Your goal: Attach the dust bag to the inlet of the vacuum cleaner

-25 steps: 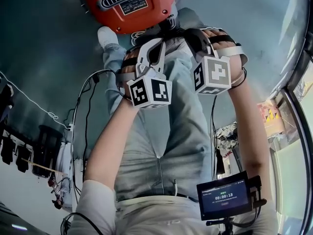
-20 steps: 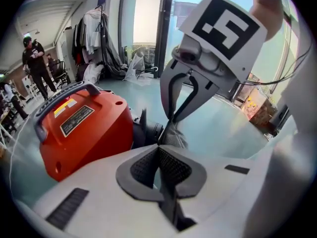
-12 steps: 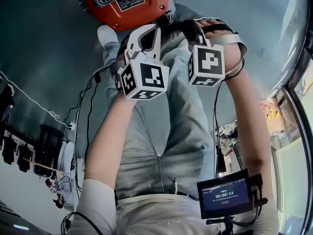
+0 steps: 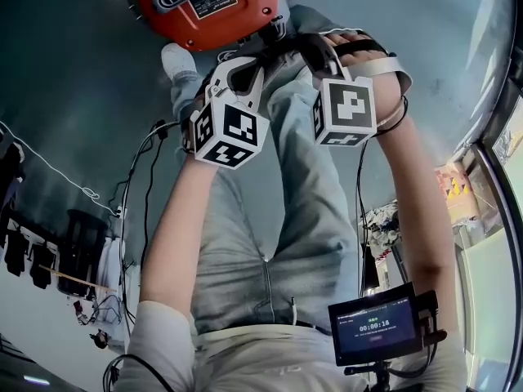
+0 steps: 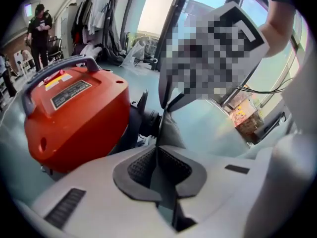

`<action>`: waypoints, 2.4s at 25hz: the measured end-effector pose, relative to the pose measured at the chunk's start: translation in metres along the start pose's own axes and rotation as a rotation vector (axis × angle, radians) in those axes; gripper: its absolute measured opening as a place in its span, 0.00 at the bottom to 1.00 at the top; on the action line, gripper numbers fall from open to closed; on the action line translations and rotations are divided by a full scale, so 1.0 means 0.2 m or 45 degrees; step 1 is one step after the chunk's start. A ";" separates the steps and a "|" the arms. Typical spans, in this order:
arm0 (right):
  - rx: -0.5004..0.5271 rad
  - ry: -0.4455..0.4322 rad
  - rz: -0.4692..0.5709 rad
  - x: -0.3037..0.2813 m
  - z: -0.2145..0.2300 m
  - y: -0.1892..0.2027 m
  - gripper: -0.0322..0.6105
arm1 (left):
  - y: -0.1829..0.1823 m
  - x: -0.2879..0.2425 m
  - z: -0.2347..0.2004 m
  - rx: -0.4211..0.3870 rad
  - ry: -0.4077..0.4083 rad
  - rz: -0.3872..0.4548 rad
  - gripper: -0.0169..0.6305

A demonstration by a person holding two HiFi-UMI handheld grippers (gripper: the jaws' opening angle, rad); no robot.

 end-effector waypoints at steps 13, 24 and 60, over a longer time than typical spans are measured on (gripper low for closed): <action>-0.021 0.054 0.018 0.02 -0.01 -0.04 0.09 | -0.08 -0.07 -0.02 -0.296 -0.027 -0.151 0.05; -0.152 0.098 0.044 0.02 -0.01 -0.02 0.09 | -0.08 -0.02 -0.02 -0.169 -0.220 -0.072 0.04; -1.923 0.601 0.544 0.71 -0.51 -0.01 0.09 | -0.36 0.70 0.19 -0.861 0.101 0.221 0.04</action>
Point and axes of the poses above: the fingertips, and each gripper's own axes: x backward along the fingers, z to its right, y out of its underside, the point moved 8 cm from there along x, backward along the fingers, and after that the axes turned 11 degrees about -z, right-handed, at the moved point
